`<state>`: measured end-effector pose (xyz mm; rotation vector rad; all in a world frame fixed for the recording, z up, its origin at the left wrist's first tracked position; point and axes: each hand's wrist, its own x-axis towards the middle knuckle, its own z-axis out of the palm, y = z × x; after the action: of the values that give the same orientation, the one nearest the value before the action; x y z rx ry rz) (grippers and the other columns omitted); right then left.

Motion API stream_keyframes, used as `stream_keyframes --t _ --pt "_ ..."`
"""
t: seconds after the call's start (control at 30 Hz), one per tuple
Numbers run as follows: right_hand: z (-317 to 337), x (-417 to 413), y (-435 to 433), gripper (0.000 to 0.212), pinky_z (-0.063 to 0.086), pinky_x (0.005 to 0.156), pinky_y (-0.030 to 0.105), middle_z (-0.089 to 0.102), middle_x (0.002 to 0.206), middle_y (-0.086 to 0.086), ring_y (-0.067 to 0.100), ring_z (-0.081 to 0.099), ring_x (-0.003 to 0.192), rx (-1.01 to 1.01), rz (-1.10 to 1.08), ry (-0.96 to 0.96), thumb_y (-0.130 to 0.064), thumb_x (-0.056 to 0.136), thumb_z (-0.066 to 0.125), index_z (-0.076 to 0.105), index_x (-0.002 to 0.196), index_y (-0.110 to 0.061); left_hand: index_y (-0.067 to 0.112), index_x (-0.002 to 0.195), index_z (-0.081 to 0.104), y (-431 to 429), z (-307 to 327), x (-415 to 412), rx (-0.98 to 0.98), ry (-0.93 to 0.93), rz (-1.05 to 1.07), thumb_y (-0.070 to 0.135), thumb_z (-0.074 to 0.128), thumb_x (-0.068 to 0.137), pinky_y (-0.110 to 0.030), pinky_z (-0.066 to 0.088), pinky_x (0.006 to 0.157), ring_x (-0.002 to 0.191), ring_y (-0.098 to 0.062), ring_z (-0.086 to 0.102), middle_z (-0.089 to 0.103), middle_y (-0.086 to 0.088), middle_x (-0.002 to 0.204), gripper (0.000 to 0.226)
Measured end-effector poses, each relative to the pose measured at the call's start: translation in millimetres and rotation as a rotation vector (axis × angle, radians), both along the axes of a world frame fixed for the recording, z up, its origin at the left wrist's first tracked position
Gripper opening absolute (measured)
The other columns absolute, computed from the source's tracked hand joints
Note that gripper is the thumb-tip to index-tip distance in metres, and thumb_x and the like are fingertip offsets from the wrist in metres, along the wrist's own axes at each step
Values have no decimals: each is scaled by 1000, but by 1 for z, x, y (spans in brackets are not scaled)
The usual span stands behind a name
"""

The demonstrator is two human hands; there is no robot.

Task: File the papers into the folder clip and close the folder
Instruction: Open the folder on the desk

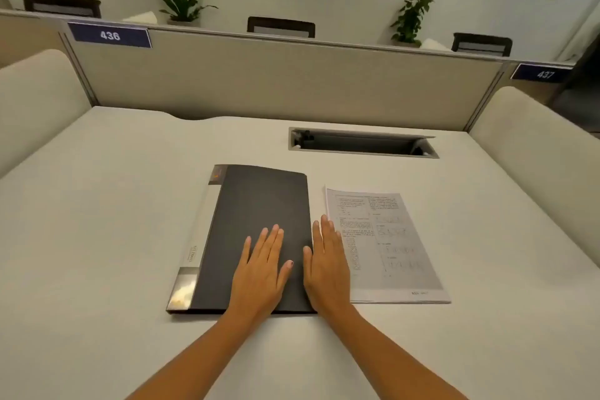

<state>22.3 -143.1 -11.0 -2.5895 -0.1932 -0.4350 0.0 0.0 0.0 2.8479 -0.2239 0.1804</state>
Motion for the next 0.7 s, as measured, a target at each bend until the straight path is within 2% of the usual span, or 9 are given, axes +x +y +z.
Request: stream_keyframes --t 0.17,0.3,0.43,0.6,0.7 --pt "-4 -26 0 57 1 118 24 11 159 -3 8 4 146 65 -31 122 -36 100 30 9 150 -18 22 149 7 12 -5 -17 -4 45 -83 64 14 89 -35 -6 118 145 -11 2 11 6 157 74" --pt "-11 -46 -4 57 5 118 23 12 159 -6 3 5 144 127 16 179 -35 100 31 9 150 -20 27 149 11 24 -5 -29 70 50 -158 73 24 84 -42 -10 116 145 -13 -1 7 8 157 81" --pt "-12 -53 -5 56 3 117 22 13 158 -6 7 9 146 86 32 177 -34 100 31 10 150 -19 30 149 1 30 -7 -36 127 97 -206 85 24 74 -46 -14 115 144 -15 -10 -6 10 156 96" --pt "-12 -54 -4 54 5 117 24 19 157 -3 8 12 145 76 43 158 -31 100 33 16 149 -17 26 149 -6 35 -8 -34 196 139 -202 77 25 80 -43 -13 115 144 -16 -10 -8 6 158 92" --pt "-12 -56 -4 53 6 117 23 13 156 -14 3 8 144 158 42 161 -34 100 31 9 148 -28 28 148 -5 31 -7 -30 239 163 -207 68 27 87 -46 -7 115 145 -21 -4 -1 4 159 80"
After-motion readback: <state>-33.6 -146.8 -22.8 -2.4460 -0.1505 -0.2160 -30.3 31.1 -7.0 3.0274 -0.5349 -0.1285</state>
